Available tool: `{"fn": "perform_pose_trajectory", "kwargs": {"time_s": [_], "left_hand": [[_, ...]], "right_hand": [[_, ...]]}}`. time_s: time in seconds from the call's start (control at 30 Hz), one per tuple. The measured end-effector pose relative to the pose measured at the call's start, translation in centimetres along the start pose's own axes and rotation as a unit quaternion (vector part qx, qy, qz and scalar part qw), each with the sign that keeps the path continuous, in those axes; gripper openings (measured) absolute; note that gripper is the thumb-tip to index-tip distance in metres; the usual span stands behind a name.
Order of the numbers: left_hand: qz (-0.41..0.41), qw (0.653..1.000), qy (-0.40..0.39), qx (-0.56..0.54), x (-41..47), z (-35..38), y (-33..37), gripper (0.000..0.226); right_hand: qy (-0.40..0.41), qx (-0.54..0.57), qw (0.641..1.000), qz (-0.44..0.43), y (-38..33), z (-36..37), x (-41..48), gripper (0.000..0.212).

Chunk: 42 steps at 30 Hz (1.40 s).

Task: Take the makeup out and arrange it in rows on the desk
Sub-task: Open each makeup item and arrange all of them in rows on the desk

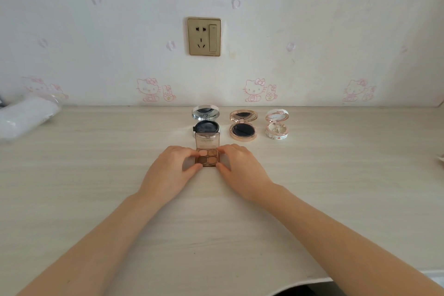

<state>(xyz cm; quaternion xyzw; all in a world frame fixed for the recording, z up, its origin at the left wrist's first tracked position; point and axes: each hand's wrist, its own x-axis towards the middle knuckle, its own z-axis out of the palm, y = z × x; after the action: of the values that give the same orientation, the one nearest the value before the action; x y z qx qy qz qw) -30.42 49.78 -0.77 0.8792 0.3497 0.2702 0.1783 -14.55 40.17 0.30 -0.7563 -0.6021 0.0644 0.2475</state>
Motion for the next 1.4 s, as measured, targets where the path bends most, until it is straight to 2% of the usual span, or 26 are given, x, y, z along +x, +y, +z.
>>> {"fn": "perform_pose_trajectory", "kwargs": {"time_s": [0.53,0.77,0.97,1.17,1.4], "left_hand": [[-0.017,0.999,0.021,0.021,-0.3,-0.2,0.2,0.022],[0.013,0.99,0.043,0.135,-1.5,-1.1,1.9,0.024],[0.075,0.987,0.041,0.133,-2.7,0.5,6.2,0.022],[0.134,0.989,-0.014,0.063,-3.6,4.9,12.5,0.03],[0.207,0.975,-0.074,0.011,-3.8,11.8,21.5,0.04]], "right_hand": [[-0.017,-0.015,1.0,-0.022,0.1,-0.2,0.0,0.038],[-0.024,-0.039,0.999,-0.02,2.0,-2.1,-2.4,0.041],[0.0,-0.082,0.997,-0.002,5.5,-4.9,-7.3,0.039],[0.025,-0.099,0.993,0.054,10.0,-8.8,-13.3,0.039],[0.075,-0.129,0.981,0.123,16.3,-14.2,-20.1,0.036]]}}
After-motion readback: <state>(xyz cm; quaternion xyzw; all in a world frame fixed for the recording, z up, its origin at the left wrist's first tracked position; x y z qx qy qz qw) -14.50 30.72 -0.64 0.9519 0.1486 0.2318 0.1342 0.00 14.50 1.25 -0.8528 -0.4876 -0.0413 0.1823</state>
